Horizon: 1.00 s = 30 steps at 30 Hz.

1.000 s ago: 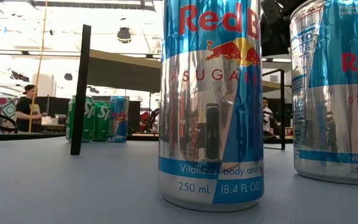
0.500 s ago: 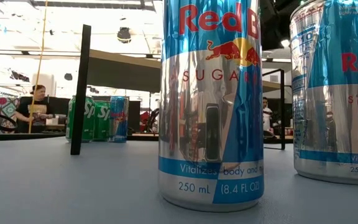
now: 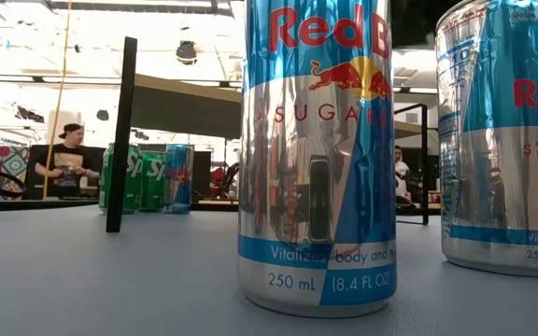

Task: Place canned beverage on shelf
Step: Put the top red white soda can on the shelf aligned with the other red white soda can

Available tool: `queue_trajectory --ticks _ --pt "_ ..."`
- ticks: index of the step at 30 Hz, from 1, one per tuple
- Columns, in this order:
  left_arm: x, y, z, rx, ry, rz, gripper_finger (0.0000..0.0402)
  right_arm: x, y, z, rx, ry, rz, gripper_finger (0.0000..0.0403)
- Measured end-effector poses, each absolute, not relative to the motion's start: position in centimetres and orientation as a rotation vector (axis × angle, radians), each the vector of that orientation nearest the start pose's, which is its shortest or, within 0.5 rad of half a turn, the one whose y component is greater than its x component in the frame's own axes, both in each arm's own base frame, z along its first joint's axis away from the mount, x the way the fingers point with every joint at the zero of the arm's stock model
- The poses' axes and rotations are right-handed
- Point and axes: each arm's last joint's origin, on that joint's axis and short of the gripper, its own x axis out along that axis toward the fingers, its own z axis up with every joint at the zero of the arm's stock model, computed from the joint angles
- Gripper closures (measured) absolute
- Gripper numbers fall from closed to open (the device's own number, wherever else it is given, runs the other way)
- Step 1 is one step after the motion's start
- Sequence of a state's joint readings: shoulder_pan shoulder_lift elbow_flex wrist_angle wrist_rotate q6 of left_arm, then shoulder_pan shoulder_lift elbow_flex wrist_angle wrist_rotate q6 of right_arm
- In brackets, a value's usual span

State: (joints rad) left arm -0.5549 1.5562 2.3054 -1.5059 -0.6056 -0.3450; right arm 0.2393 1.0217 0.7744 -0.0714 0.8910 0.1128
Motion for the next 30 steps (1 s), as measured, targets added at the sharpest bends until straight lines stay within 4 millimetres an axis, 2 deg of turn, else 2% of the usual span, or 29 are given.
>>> queue_trajectory --ticks 7,11,14,17,24,30 --pt "19.7 -10.3 51.5 0.082 0.611 0.155 0.0093 18.4 3.5 31.7 -0.146 0.247 -0.469 0.0073" --pt "19.7 -10.3 51.5 0.082 0.611 0.156 0.0093 16.3 2.6 32.1 -0.154 0.279 -0.409 0.0072" --pt "19.7 -10.2 51.5 0.083 0.609 0.158 0.0093 15.4 1.8 32.5 -0.138 0.233 -0.37 0.0072" --pt "19.7 -10.2 51.6 0.085 0.607 0.164 0.0093 15.0 0.9 32.0 -0.143 0.212 -0.337 0.0072" --pt "19.8 -10.3 51.6 0.077 0.595 0.163 0.0093 15.1 -1.7 29.0 -0.119 0.171 -0.29 0.0072" --pt "19.8 -10.3 51.7 0.056 0.593 0.169 0.0093 15.0 -3.6 28.3 -0.099 0.132 -0.254 0.0072"
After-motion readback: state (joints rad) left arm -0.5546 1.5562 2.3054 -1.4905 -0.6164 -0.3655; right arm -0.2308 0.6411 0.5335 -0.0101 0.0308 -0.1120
